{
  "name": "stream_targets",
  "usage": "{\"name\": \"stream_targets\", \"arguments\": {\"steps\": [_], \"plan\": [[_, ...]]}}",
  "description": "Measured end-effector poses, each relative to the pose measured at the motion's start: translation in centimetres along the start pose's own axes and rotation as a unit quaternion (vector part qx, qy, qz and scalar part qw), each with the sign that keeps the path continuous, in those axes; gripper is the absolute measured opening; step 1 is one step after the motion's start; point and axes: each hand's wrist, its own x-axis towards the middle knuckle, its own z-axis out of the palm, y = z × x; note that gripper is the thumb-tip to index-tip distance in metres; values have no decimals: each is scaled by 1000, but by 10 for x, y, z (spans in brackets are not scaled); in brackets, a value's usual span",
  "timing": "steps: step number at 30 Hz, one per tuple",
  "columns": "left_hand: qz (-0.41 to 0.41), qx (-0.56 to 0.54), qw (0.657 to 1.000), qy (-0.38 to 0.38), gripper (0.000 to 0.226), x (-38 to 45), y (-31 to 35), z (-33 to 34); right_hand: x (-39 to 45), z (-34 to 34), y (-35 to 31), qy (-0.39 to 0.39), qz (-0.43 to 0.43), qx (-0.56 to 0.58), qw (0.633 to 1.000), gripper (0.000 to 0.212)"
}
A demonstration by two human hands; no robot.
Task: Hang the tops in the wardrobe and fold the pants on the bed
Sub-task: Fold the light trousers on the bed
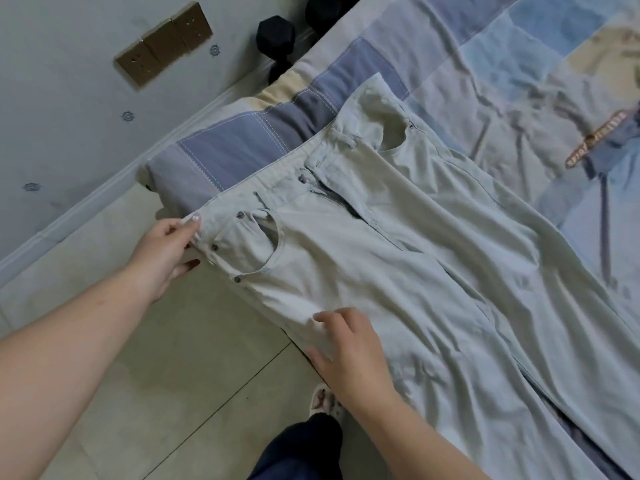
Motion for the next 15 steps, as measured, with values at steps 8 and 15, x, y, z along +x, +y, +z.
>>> {"name": "stream_targets", "arguments": {"steps": [8,15], "plan": [[-9,-132,985,109,66,-46,-21,55,-87,-12,66,-9,152,16,988,41],[-56,-128,990,28,42,-121,-73,106,-124,-16,71,2,170,46,984,38]]}}
